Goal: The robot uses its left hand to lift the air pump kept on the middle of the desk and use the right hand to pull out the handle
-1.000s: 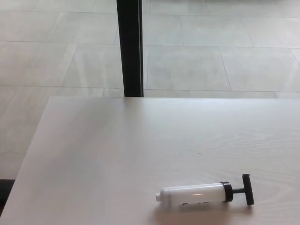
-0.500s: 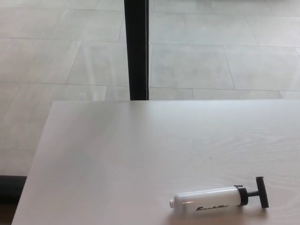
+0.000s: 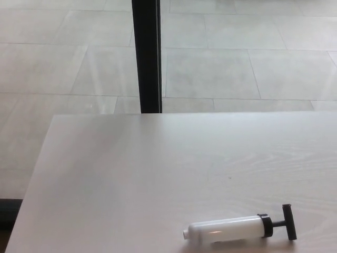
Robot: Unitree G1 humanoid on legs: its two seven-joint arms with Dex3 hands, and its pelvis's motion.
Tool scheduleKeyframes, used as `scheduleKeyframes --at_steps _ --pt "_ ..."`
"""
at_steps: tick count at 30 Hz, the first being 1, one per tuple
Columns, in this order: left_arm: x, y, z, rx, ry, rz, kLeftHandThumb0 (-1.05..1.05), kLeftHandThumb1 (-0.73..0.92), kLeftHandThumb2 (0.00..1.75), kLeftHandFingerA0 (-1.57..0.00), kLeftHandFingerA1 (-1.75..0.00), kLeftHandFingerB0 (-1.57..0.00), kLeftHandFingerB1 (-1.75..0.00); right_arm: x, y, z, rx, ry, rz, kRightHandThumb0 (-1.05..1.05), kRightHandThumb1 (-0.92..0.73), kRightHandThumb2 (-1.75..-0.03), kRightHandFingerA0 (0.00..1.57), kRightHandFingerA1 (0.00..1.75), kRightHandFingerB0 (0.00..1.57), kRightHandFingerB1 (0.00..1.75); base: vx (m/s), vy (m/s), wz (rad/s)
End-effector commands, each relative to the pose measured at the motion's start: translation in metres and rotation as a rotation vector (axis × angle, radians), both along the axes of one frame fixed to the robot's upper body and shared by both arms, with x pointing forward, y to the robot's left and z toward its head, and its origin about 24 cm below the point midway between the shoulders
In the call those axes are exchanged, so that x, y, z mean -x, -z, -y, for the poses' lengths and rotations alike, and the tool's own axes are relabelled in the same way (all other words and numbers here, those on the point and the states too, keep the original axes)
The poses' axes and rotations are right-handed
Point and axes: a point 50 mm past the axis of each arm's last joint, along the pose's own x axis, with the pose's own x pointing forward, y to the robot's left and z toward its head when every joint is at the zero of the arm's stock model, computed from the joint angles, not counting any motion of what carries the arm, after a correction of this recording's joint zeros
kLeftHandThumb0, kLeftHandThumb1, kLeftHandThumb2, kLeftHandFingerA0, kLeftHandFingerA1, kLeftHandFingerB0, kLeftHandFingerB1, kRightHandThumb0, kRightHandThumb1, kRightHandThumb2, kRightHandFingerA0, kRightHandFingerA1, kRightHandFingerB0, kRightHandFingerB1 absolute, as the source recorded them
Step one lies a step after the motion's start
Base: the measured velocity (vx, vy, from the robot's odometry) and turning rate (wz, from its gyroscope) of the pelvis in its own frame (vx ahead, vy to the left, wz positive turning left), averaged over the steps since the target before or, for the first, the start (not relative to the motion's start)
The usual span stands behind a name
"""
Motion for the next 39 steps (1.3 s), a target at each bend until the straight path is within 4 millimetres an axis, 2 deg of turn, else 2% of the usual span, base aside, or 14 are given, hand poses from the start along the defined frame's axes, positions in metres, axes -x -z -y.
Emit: scheduleKeyframes --at_steps 1,8,16,17,21,22,24,27,29,31,34,35,36,39 --pt "0.0 -0.008 -0.008 0.012 -0.052 0.019 -0.63 0.74 0.62 -0.46 -0.62 -0.38 -0.48 0.006 -0.008 0.007 -0.053 0.052 0.036 -0.85 -0.65 -1.04 0.2 0.63 0.05 0.36 0.0 0.0 0.0" --pt "-0.002 -0.015 -0.014 -0.004 -0.039 -0.018 -0.7 0.61 1.02 -0.32 -0.66 -0.16 -0.51 0.011 -0.02 0.016 -0.077 0.075 0.07 -1.04 -0.75 -1.14 0.0 0.14 0.0 0.0 0.0 0.0 0.0" --pt "-0.032 -0.053 -0.03 -0.164 0.039 0.026 -0.69 0.78 0.63 -0.3 -0.62 -0.52 -0.89 -0.005 -0.068 0.043 0.056 0.146 0.22 -1.04 -0.92 -0.72 0.0 0.0 0.0 0.0 0.0 0.0 0.0" --pt "-0.048 -0.069 -0.032 -0.189 0.073 0.067 -0.72 0.8 0.64 -0.27 -0.53 -0.32 -0.44 -0.013 -0.087 0.049 0.129 0.107 0.226 -1.05 -0.92 -0.87 0.0 0.0 0.0 0.0 0.0 0.0 0.0" --pt "-0.085 -0.102 -0.031 -0.226 0.122 0.2 -0.93 0.78 0.64 -0.16 -0.84 -0.18 -0.65 -0.034 -0.124 0.059 0.248 0.081 0.28 -0.99 -0.92 -0.88 0.0 0.0 0.0 0.0 0.0 0.0 0.0" --pt "-0.11 -0.119 -0.023 -0.282 0.196 0.207 -1.05 0.89 0.6 -0.04 -1.33 0.0 -1.2 -0.048 -0.14 0.06 0.268 0.096 0.368 -1.05 -0.8 -1.21 0.0 0.11 0.0 0.01 0.0 0.0 0.0" --pt "-0.132 -0.137 -0.012 -0.371 0.326 0.241 -1.05 0.65 1.21 -0.12 -0.9 -0.16 -0.87 -0.062 -0.153 0.057 0.332 0.023 0.429 -0.98 -0.92 -0.71 0.0 0.19 0.0 0.02 0.0 0.0 0.0" --pt "-0.153 -0.153 0.001 -0.441 0.386 0.272 -1.05 0.9 0.59 -0.12 -1.44 -0.08 -1.16 -0.076 -0.164 0.052 0.371 -0.038 0.488 -1.03 -0.75 -1.18 0.0 0.1 0.0 0.04 0.0 0.0 0.0" --pt "-0.169 -0.17 0.02 -0.48 0.48 0.354 -0.91 0.61 1.1 -0.32 -0.85 -0.26 -0.68 -0.091 -0.173 0.043 0.444 -0.119 0.537 -0.89 -0.69 -1.13 0.0 0.26 0.0 0.13 0.0 0.0 0.0" --pt "-0.187 -0.192 0.057 -0.525 0.59 0.411 -0.76 0.73 0.62 -0.36 -0.63 -0.37 -0.47 -0.112 -0.18 0.027 0.52 -0.252 0.543 -0.92 -0.71 -1.12 0.06 0.36 0.04 0.19 0.0 0.0 0.0" --pt "-0.198 -0.204 0.09 -0.543 0.679 0.473 -0.74 0.55 0.97 -0.37 -0.64 -0.25 -0.52 -0.129 -0.186 0.012 0.55 -0.331 0.544 -0.39 -0.36 -1.03 0.03 0.54 0.0 0.5 0.0 0.0 0.0" --pt "-0.202 -0.207 0.102 -0.537 0.716 0.494 -0.66 0.54 0.92 -0.31 -0.58 -0.22 -0.5 -0.135 -0.187 0.005 0.594 -0.398 0.517 -0.91 -0.9 -0.67 0.09 0.48 0.14 0.32 0.0 0.0 0.0" --pt "-0.206 -0.208 0.112 -0.555 0.743 0.488 -0.55 0.7 0.6 -0.34 -0.46 -0.31 -0.4 -0.141 -0.188 -0.002 0.608 -0.438 0.515 -0.39 -0.4 -1.05 0.03 0.54 0.0 0.5 0.0 0.0 0.0" --pt "-0.216 -0.206 0.164 -0.626 0.967 0.445 -0.71 0.53 0.95 -0.38 -0.64 -0.22 -0.5 -0.169 -0.184 -0.035 0.64 -0.61 0.509 -0.92 -0.88 -0.67 0.17 0.49 0.2 0.32 0.0 0.0 0.0"
